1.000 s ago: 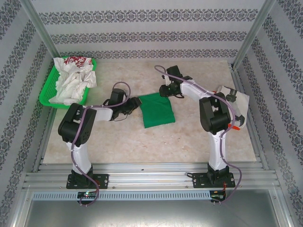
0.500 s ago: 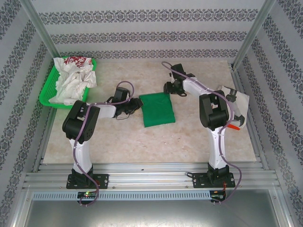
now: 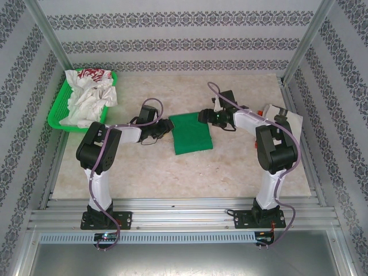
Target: Fold and stack the t-shirts
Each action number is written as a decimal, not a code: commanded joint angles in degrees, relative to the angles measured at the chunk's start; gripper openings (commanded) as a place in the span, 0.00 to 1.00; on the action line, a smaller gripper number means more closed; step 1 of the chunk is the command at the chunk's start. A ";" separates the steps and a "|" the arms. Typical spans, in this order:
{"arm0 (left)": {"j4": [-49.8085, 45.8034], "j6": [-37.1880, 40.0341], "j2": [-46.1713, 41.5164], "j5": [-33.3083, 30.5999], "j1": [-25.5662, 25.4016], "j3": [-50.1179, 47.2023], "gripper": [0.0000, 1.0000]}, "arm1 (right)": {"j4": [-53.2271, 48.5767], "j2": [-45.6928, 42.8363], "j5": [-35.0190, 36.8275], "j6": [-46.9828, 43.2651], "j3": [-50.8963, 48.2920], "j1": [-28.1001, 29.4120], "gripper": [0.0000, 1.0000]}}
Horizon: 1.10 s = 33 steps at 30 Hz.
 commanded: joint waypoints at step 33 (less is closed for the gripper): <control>8.75 -5.00 7.27 5.41 -3.09 0.74 0.24 | 14.70 10.64 -29.60 9.31 0.35 1.73 0.11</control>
